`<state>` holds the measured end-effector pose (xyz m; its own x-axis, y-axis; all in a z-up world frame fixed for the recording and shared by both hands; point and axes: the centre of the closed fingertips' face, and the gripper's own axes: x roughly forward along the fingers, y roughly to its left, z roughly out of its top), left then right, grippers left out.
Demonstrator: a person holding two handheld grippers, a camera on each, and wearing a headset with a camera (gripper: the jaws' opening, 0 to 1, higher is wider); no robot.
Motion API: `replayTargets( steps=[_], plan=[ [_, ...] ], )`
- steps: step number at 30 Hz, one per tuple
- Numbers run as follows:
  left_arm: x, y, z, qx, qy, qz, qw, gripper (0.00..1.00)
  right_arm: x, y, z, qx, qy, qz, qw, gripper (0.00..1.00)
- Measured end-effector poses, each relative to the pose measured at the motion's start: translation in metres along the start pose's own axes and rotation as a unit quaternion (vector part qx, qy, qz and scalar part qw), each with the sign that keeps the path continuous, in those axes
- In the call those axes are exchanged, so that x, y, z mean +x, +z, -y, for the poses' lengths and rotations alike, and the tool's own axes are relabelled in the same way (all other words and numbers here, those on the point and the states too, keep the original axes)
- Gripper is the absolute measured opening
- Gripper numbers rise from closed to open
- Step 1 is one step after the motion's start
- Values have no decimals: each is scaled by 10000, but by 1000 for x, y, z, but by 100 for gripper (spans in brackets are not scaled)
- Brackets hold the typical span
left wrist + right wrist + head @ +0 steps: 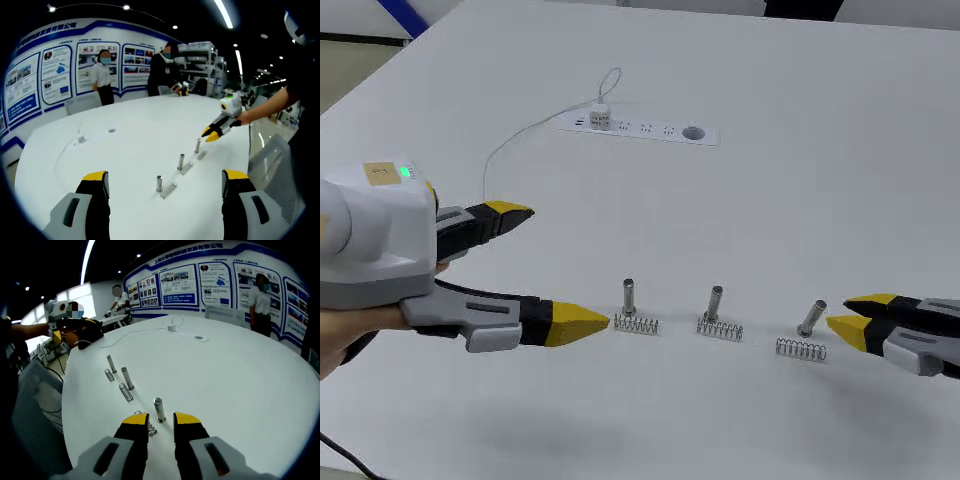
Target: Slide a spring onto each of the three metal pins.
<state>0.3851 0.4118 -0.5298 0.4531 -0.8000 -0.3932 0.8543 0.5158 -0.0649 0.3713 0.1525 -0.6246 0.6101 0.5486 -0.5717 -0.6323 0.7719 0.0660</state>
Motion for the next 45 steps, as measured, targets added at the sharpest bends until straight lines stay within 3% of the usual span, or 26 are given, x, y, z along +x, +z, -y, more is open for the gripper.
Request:
replayTargets(
  steps=[7, 11, 16, 23, 32, 45],
  plan=[
    [2, -8, 3, 36, -74, -150, 9999, 96, 11, -22, -25, -635, 468, -600, 9951, 22],
    [2, -9, 0, -16, -51, -138, 9999, 96, 22, -30, -24, -1093, 558, -873, 9886, 22],
    [0, -12, -2, -37, -31, -179, 9998, 96, 30, -35, -18, -1250, 573, -1044, 9850, 22],
    [-1, -14, -5, -92, 19, -191, 9998, 95, 33, -38, -18, -1399, 784, -1162, 9802, 21],
    [1, -15, -3, -118, 8, -194, 9997, 95, 37, -37, -25, -1239, 1073, -1118, 9801, 16],
    [2, -13, -1, -98, -8, -164, 9998, 95, 36, -38, -24, -1365, 908, -1154, 9797, 11]
  ],
)
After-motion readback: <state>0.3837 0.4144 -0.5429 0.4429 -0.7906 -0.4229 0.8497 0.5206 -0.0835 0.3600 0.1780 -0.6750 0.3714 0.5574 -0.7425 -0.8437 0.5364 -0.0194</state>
